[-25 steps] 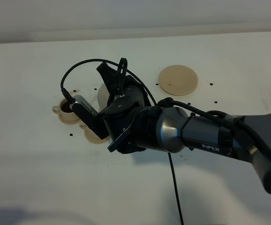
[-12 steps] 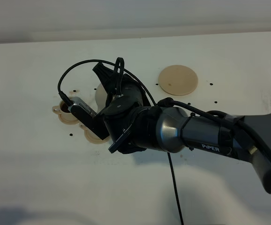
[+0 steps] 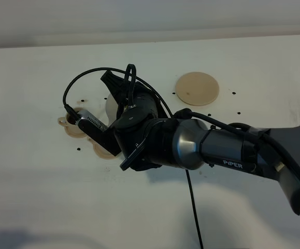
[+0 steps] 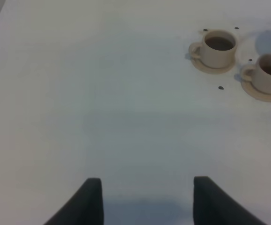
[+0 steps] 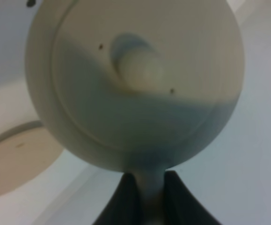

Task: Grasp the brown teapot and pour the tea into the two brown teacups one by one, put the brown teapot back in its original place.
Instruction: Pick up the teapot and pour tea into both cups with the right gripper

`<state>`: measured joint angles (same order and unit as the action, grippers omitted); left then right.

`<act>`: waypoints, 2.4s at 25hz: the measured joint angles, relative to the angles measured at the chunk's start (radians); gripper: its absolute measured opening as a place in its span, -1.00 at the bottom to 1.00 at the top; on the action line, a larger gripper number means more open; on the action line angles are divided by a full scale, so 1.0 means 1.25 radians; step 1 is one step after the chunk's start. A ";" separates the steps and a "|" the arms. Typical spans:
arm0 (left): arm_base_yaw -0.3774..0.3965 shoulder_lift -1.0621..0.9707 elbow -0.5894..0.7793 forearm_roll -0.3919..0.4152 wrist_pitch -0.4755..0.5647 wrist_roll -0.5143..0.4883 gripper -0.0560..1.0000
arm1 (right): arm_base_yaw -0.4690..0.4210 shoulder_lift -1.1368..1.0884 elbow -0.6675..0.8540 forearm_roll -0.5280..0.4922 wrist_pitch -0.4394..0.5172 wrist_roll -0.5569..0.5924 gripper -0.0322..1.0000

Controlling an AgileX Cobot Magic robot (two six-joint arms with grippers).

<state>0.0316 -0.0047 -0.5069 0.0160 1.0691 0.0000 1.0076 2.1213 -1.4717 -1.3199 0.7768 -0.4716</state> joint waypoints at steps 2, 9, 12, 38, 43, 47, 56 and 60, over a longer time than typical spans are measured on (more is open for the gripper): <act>0.000 0.000 0.000 0.000 0.000 0.000 -0.11 | 0.003 0.000 0.000 0.000 0.000 -0.003 -0.77; 0.000 0.000 0.000 0.000 0.000 0.000 -0.11 | 0.003 0.000 0.000 -0.001 0.000 -0.017 -0.77; 0.000 0.000 0.000 0.000 0.000 0.000 -0.11 | 0.003 0.000 0.000 -0.001 0.000 -0.022 -0.77; 0.000 0.000 0.000 0.000 0.000 0.000 -0.11 | 0.003 0.000 0.000 -0.049 0.000 -0.068 -0.77; 0.000 0.000 0.000 0.000 0.000 0.000 -0.11 | 0.003 0.000 0.000 -0.049 0.000 -0.087 -0.77; 0.000 0.000 0.000 0.000 0.000 0.000 -0.11 | 0.003 0.000 0.000 -0.049 0.000 -0.097 -0.77; 0.000 0.000 0.000 0.000 0.000 0.000 -0.11 | 0.003 0.000 0.000 -0.054 -0.001 -0.105 -0.77; 0.000 0.000 0.000 0.000 0.000 0.000 -0.11 | 0.003 0.000 0.000 -0.054 -0.001 -0.105 -0.77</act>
<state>0.0316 -0.0047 -0.5069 0.0160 1.0691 0.0000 1.0109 2.1213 -1.4717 -1.3873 0.7759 -0.6029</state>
